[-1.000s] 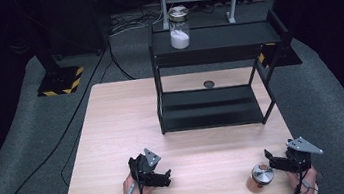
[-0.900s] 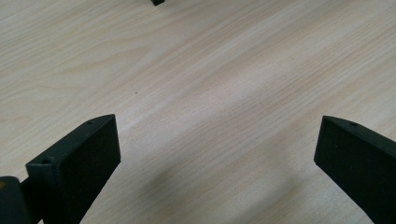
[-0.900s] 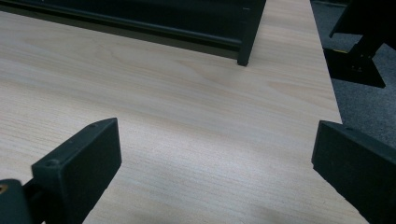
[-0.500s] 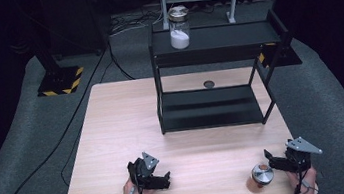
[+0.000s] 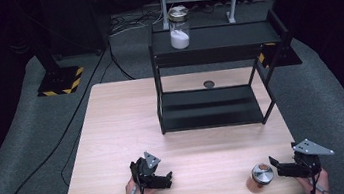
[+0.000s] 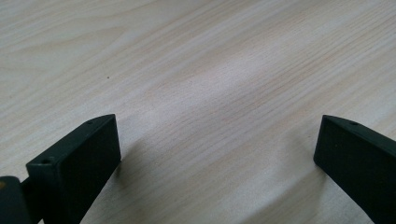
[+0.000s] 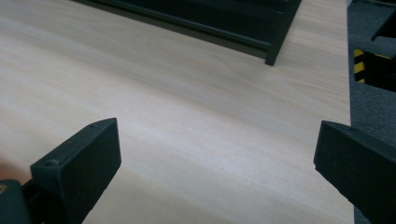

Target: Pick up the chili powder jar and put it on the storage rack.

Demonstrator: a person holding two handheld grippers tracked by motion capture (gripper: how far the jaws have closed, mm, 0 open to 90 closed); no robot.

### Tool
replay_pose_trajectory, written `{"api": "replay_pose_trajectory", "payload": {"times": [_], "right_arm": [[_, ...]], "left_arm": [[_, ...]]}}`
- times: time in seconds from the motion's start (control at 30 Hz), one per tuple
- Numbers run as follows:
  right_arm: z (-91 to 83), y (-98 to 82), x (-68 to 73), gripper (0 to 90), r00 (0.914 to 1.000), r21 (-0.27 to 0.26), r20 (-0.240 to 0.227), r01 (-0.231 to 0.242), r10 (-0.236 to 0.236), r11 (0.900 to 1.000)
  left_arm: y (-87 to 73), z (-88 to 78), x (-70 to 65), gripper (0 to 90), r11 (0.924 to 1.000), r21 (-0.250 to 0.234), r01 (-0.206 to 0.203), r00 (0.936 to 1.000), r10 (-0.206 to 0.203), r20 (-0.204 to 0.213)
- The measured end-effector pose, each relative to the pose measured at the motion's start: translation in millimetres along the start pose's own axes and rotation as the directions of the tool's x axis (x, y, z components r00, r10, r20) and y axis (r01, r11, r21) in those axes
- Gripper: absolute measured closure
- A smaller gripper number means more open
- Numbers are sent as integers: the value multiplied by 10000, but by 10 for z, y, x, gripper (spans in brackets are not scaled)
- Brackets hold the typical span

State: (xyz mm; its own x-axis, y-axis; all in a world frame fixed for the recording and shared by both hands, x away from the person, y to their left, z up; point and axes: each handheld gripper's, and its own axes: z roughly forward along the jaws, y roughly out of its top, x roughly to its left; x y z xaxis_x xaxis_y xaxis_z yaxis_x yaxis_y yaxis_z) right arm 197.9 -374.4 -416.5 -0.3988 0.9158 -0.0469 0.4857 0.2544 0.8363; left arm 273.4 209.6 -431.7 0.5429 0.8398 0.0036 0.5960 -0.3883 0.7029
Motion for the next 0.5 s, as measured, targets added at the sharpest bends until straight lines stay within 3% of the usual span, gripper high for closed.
{"api": "replay_pose_trajectory", "payload": {"times": [0.23, 0.5], "right_arm": [[-229, 14, 16, 0, 9977, 496, -451, 527, -505, 9974], [-409, 49, 58, 2, 9892, 737, -1019, 1128, -1051, 9909]], "left_arm": [[-38, 20, 19, 0, 9998, -195, 82, 9999, -80, 90], [-48, 21, 21, 0, 9997, -235, 64, 9999, -62, 88]]}}
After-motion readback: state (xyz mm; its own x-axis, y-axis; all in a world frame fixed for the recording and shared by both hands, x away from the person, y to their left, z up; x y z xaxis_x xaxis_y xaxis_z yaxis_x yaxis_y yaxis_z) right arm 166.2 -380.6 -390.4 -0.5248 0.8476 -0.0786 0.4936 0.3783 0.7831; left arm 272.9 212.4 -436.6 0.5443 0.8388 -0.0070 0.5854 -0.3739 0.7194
